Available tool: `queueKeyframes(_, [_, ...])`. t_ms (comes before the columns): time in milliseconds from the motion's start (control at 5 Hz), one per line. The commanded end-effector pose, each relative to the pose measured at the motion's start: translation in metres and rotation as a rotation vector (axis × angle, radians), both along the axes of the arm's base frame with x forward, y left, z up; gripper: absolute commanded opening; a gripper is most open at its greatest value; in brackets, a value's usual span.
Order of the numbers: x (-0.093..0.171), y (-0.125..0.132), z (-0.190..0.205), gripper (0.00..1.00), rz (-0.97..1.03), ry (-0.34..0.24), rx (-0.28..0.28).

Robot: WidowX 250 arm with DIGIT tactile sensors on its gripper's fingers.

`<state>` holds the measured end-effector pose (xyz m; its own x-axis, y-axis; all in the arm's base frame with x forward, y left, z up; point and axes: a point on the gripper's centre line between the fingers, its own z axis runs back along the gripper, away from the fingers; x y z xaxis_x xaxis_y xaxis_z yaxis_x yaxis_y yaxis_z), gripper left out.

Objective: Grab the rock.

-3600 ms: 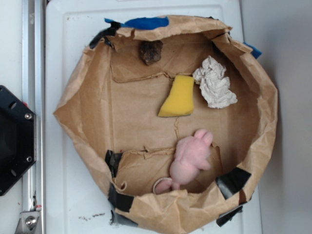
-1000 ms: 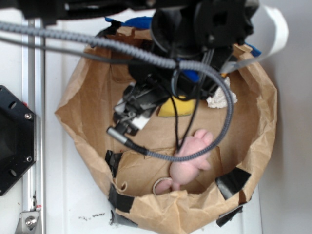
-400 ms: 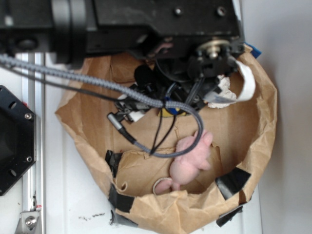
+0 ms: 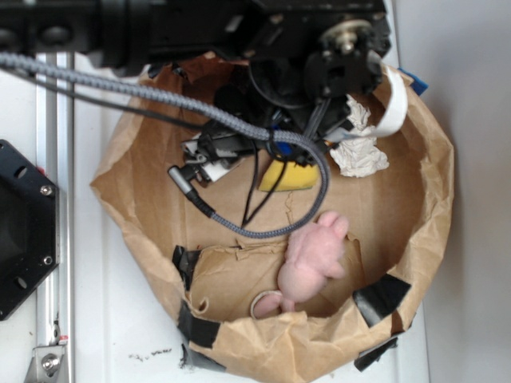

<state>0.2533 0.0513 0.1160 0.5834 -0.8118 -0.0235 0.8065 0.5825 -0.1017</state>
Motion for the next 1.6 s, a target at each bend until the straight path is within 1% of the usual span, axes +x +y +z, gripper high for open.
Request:
queueKeyframes(0, [0.002,-0.002,0.009,1.0,-0.009,-0.027,0.003])
queueKeyframes(200, [0.0,-0.001,-0.006,1.0,-0.136,-0.039,0.073])
queueKeyframes(400, [-0.007,-0.003,-0.012,1.0,-0.27,-0.056,0.063])
queueKeyframes(600, [-0.016,-0.006,-0.016,1.0,-0.358,-0.066,0.087])
queueKeyframes(800, [-0.017,-0.001,-0.021,1.0,-0.392,-0.059,0.126])
queueKeyframes(1000, [-0.024,0.004,-0.018,1.0,-0.381,-0.07,0.119])
queueKeyframes(1400, [-0.026,0.009,-0.015,1.0,-0.374,-0.096,0.14])
